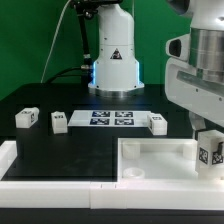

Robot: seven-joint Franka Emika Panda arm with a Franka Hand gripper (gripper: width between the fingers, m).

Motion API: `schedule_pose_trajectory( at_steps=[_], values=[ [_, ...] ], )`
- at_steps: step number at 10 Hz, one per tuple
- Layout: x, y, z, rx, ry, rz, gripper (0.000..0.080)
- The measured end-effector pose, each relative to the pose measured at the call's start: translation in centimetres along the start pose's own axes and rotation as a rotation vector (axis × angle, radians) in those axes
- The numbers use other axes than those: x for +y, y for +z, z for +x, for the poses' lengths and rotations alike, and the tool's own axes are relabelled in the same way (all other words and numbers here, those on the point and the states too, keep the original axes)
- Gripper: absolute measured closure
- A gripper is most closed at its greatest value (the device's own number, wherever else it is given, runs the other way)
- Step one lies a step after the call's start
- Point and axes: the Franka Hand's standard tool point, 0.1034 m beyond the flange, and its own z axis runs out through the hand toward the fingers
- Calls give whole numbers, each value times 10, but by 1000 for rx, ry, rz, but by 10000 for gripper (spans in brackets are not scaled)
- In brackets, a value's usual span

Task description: Assemble one leg

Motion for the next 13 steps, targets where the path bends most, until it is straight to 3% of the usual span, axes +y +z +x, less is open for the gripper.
schedule_pose_trajectory(
  at_steps=[1, 3, 5, 7, 10, 12, 13],
  values=[
    [-1, -2, 0, 13, -164, 17, 234],
    [-1, -4, 1, 23, -470, 23, 158],
    [-2, -3, 4, 37, -756, 26, 151],
    [-6, -1, -5, 45, -952, 26, 150],
    [-4, -1, 0, 59, -1288, 0, 150],
    [-3, -1, 0, 59, -1306, -1, 150],
    [-3, -1, 0, 59, -1305, -1, 280]
  ],
)
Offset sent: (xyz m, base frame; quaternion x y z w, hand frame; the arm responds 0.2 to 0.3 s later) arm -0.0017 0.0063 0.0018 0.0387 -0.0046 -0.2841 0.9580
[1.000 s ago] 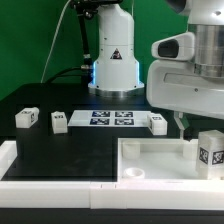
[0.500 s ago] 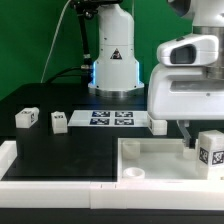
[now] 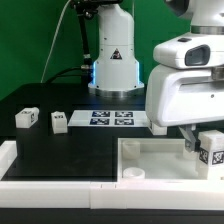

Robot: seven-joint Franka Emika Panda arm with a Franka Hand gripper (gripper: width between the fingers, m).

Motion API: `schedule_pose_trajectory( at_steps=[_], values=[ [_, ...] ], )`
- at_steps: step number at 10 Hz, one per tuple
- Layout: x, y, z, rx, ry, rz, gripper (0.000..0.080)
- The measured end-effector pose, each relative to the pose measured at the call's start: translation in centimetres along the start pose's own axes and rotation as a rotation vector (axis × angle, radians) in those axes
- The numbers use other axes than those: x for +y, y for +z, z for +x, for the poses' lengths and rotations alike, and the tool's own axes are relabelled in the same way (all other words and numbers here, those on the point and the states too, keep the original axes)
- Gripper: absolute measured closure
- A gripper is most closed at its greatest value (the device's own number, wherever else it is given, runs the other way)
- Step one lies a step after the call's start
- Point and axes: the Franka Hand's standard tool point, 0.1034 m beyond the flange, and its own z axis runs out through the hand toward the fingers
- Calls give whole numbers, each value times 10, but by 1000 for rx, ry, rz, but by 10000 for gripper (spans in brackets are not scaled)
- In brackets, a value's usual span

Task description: Assemble one leg

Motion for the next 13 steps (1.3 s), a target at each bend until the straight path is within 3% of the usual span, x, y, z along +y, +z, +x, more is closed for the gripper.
schedule_pose_trajectory(
  at_steps=[1, 2, 3, 6, 7, 9, 12, 13],
  values=[
    [0, 0, 0, 0, 0, 0, 414],
    [0, 0, 0, 0, 48, 1, 414],
    [0, 1, 0, -1, 150, 5, 508],
    [3, 1, -1, -15, 721, 28, 508],
    [3, 1, -1, -21, 804, 31, 508],
    [4, 1, -2, -40, 1112, 24, 508],
    [4, 1, -2, -48, 1306, 17, 507],
    [4, 1, -2, -48, 1295, 17, 374]
  ],
)
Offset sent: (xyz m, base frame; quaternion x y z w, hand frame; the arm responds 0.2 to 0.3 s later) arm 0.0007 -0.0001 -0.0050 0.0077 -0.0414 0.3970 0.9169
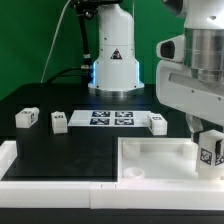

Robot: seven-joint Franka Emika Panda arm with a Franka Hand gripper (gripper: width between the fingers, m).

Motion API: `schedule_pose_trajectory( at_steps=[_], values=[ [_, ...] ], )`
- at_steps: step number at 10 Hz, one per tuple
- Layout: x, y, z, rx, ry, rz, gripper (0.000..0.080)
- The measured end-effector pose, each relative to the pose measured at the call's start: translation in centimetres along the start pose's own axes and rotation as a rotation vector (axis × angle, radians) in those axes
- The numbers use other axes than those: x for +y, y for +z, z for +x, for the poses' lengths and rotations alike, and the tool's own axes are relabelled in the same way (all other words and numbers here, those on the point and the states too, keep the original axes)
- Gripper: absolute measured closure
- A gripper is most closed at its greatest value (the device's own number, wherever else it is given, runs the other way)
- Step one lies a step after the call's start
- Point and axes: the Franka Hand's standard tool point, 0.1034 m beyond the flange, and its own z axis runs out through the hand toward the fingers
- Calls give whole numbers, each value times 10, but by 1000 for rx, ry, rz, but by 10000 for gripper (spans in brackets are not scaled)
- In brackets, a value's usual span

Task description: Assemble one leg

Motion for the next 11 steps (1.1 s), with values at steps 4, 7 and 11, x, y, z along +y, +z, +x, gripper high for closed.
schedule_pose_trajectory(
  at_steps=[4, 7, 11],
  values=[
    [2, 2, -1, -2, -283, -3, 156],
    [2, 0, -6, 2, -707, 6, 151],
    [0, -1, -11, 12, -1257, -12, 151]
  ],
)
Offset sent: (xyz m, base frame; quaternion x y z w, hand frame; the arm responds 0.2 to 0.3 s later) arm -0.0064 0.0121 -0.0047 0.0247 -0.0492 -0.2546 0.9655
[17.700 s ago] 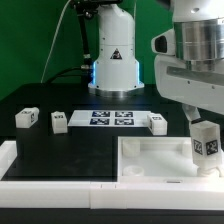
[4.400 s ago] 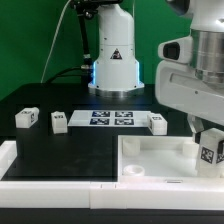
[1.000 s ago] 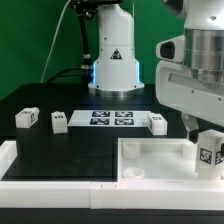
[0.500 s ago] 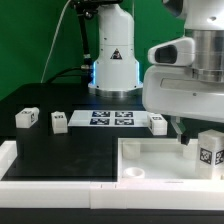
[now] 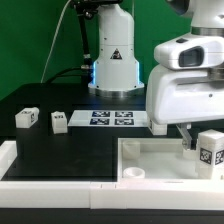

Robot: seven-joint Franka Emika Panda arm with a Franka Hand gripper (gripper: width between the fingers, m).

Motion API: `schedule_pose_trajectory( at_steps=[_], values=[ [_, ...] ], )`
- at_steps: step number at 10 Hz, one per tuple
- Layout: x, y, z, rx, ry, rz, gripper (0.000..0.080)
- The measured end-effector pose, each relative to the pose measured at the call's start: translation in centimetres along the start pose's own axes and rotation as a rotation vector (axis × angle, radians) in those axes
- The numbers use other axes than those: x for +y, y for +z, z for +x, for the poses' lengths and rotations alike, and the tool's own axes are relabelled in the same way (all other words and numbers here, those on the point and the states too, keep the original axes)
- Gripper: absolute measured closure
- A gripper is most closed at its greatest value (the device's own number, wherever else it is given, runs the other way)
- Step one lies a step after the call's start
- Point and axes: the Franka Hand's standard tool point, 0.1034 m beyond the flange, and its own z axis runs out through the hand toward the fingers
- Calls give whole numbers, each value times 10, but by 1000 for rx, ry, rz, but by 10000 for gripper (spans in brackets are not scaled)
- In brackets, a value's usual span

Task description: Assemble one leg

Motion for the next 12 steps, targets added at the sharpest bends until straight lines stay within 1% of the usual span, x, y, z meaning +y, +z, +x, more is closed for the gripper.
schedule_pose_trajectory(
  at_steps=[1, 2, 3, 4, 5, 7, 8, 9, 12],
  values=[
    [-1, 0, 0, 0, -56, 1, 151],
    [3, 1, -1, -4, -215, -11, 151],
    [7, 0, -1, -5, -289, -14, 151],
    [10, 0, -1, -10, -357, -25, 163],
    [10, 0, -1, -10, -355, -25, 163],
    [10, 0, -1, -9, -308, -25, 511],
    [10, 1, -2, -11, -291, -24, 511],
    [9, 1, -2, -11, -159, -21, 509],
    [7, 2, -2, -8, 394, -22, 509]
  ],
)
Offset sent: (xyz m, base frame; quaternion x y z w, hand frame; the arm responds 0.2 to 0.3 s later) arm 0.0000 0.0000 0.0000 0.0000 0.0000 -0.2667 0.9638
